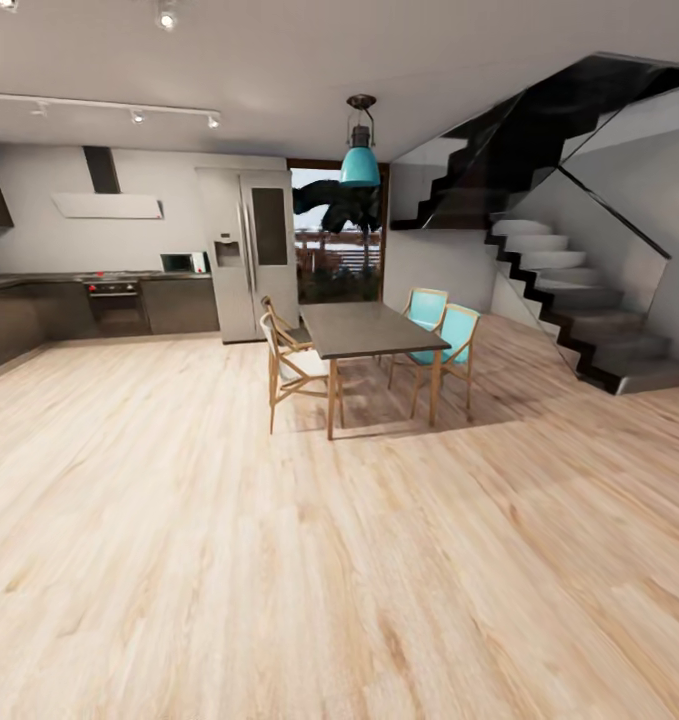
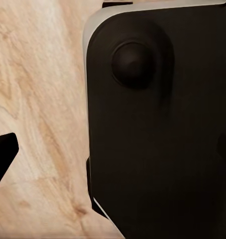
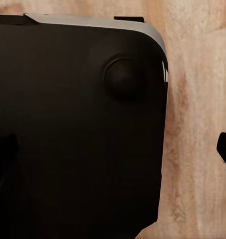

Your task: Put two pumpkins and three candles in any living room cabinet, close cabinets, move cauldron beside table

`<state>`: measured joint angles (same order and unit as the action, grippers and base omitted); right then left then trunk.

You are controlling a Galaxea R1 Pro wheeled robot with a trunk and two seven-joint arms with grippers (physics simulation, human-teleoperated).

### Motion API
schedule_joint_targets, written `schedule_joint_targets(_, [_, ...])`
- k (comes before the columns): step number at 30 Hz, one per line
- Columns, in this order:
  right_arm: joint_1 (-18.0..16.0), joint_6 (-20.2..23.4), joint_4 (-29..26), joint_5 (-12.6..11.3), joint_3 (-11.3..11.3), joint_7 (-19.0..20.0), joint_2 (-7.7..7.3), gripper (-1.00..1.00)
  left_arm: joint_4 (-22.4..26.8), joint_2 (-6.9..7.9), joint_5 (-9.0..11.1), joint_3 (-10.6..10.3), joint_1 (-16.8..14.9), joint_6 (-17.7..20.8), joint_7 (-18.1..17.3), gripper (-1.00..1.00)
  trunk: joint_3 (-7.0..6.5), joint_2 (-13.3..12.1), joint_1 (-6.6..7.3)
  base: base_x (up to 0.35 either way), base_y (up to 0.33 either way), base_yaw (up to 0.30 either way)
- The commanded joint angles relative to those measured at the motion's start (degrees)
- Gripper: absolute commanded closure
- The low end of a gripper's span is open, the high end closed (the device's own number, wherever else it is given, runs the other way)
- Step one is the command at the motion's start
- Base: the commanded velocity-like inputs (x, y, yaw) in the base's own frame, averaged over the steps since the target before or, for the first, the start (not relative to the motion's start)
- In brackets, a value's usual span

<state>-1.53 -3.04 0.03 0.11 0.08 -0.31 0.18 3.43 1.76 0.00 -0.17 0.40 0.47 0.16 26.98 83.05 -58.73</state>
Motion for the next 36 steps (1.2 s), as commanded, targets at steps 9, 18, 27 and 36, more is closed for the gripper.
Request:
schedule_joint_targets(9, [0.0,-0.9,0.1,0.1,0.0,0.0,0.00,-1.00,0.1,0.00,0.0,-0.1,0.0,0.0,0.0,-1.00,0.05,0.0,0.01,-0.007,0.000,0.274])
schedule_joint_targets(18, [0.0,-1.3,0.1,0.0,0.0,0.0,0.00,-1.00,0.1,0.11,0.4,0.2,0.0,0.0,0.0,-1.00,0.05,0.0,0.01,0.000,0.000,0.274])
schedule_joint_targets(27, [0.0,-1.8,0.1,0.0,0.0,0.0,0.00,-1.00,0.1,0.19,0.3,0.0,0.0,0.1,0.0,-1.00,0.05,0.0,0.01,0.000,0.000,0.274])
schedule_joint_targets(36, [0.0,-3.6,0.1,0.0,0.0,0.0,0.00,-1.00,0.1,0.18,0.3,-0.1,0.0,0.1,0.0,-1.00,0.05,0.0,0.01,0.000,0.000,0.274])
